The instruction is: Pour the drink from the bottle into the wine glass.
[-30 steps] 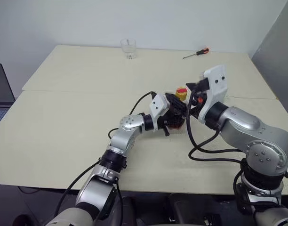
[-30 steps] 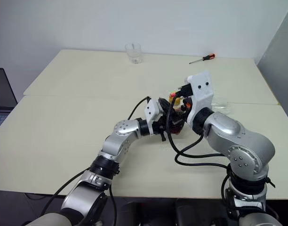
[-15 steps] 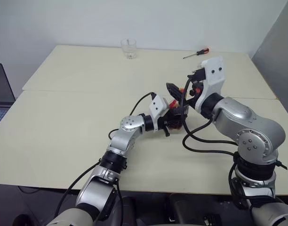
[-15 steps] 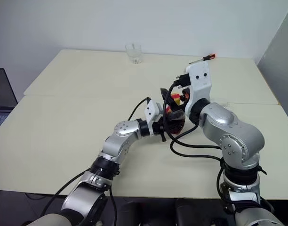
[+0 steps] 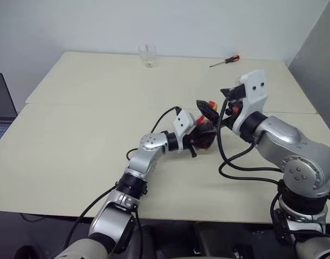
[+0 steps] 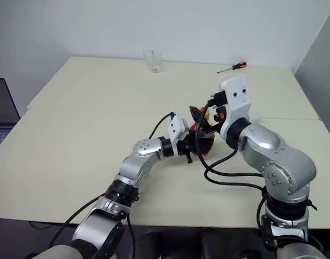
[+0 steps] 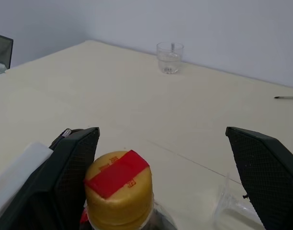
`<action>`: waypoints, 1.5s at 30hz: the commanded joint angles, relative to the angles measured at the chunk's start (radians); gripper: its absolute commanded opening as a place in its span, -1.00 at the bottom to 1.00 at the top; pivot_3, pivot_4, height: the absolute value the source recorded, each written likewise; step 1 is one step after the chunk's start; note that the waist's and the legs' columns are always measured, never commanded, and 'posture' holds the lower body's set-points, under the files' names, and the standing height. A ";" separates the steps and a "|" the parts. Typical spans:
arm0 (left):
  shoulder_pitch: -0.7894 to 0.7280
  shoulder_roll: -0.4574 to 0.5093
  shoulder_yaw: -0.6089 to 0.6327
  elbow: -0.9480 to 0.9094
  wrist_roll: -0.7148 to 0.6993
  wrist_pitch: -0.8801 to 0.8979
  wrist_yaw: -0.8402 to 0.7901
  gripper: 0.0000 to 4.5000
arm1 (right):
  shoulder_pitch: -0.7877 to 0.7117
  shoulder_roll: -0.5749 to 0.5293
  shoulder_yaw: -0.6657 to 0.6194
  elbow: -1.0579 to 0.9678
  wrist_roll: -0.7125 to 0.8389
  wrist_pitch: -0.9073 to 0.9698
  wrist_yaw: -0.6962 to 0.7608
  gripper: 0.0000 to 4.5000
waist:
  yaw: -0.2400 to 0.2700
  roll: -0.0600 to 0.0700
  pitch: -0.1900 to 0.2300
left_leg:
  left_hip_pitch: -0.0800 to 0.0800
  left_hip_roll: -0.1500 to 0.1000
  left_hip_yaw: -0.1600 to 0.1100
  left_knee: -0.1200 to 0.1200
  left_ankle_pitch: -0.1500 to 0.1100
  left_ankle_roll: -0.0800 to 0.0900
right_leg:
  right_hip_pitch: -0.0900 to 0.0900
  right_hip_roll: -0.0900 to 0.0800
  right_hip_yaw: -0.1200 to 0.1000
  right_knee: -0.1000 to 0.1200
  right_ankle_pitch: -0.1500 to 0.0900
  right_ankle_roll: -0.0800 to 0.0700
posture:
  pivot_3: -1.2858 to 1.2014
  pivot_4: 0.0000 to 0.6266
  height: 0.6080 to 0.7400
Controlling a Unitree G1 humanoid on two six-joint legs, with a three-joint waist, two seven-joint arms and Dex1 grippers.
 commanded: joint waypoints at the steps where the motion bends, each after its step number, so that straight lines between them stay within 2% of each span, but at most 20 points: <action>1: -0.023 0.004 0.031 -0.044 -0.019 -0.024 -0.008 -0.66 | 0.008 -0.036 -0.083 -0.011 -0.023 0.006 -0.015 1.00 | 0.000 0.000 0.000 | 0.000 0.000 0.000 0.000 0.000 0.000 | 0.000 0.000 0.000 0.000 0.000 0.000 | 0.03 -0.52 1.00; 8: -0.023 0.009 0.031 -0.041 -0.017 -0.027 -0.011 -0.66 | 0.027 -0.076 -0.126 -0.033 0.013 0.000 0.014 1.00 | 0.001 0.000 0.000 | 0.000 0.000 0.000 0.000 0.000 0.000 | 0.000 0.000 0.000 0.000 0.000 0.000 | 0.03 -0.52 1.00; 21: -0.011 0.014 0.025 -0.048 -0.013 -0.032 -0.015 -0.66 | 0.119 -0.221 -0.266 -0.078 0.198 -0.011 0.167 1.00 | 0.000 0.000 0.000 | 0.000 -0.001 0.000 0.000 0.000 0.000 | 0.000 0.000 0.001 0.000 0.000 0.000 | 0.03 -0.52 1.00; 33: -0.001 0.029 0.033 -0.021 -0.003 -0.085 -0.034 -0.66 | 0.209 -0.236 -0.210 -0.180 0.295 -0.039 0.186 1.00 | 0.000 0.000 0.000 | 0.000 -0.001 0.000 0.000 0.000 0.000 | 0.000 0.000 0.001 0.000 0.000 0.000 | 0.03 -0.52 1.00; 45: -0.039 0.010 0.031 0.068 0.001 -0.153 -0.044 -0.66 | 0.222 -0.290 -0.234 -0.190 0.391 -0.060 0.162 1.00 | 0.001 -0.001 0.000 | 0.000 -0.001 0.000 0.000 0.000 0.000 | 0.001 0.000 0.001 0.000 0.000 0.000 | 0.03 -0.52 1.00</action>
